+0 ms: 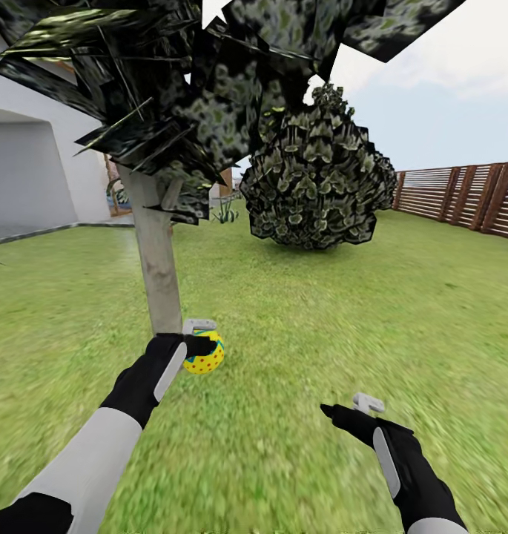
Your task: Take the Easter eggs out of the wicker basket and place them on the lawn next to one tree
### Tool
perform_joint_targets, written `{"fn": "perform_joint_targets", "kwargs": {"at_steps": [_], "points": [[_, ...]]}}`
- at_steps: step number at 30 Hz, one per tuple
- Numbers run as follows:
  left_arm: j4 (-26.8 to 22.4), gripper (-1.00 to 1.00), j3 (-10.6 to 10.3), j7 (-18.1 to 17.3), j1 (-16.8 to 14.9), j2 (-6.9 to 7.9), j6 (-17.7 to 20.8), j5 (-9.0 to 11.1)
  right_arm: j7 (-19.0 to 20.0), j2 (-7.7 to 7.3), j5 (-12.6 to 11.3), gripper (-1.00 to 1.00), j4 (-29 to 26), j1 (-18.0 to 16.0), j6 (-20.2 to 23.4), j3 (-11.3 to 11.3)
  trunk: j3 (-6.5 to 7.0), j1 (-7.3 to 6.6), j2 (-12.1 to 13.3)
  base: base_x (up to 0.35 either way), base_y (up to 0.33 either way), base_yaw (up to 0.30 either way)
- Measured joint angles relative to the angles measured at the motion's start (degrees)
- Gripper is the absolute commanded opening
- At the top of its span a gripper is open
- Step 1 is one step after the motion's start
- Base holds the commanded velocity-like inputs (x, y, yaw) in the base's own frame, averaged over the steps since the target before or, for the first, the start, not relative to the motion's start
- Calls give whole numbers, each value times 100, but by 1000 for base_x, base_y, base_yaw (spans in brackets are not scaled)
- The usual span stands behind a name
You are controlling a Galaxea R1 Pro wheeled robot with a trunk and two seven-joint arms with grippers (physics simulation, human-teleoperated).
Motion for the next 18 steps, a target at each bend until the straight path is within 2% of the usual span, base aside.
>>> {"fn": "perform_joint_targets", "kwargs": {"at_steps": [8, 18], "points": [[-13, -100, -11, 0, 8, 7, -318, 15, 4, 0, 0, 100, 0, 0, -4, 1, -247, 21, -11, 0, 0, 0], [-67, -100, -12, 0, 9, 9, -357, 16, 4, 8, 0, 100, 0, 0, -1, 2, -473, 46, -25, 0, 0, 0]]}}
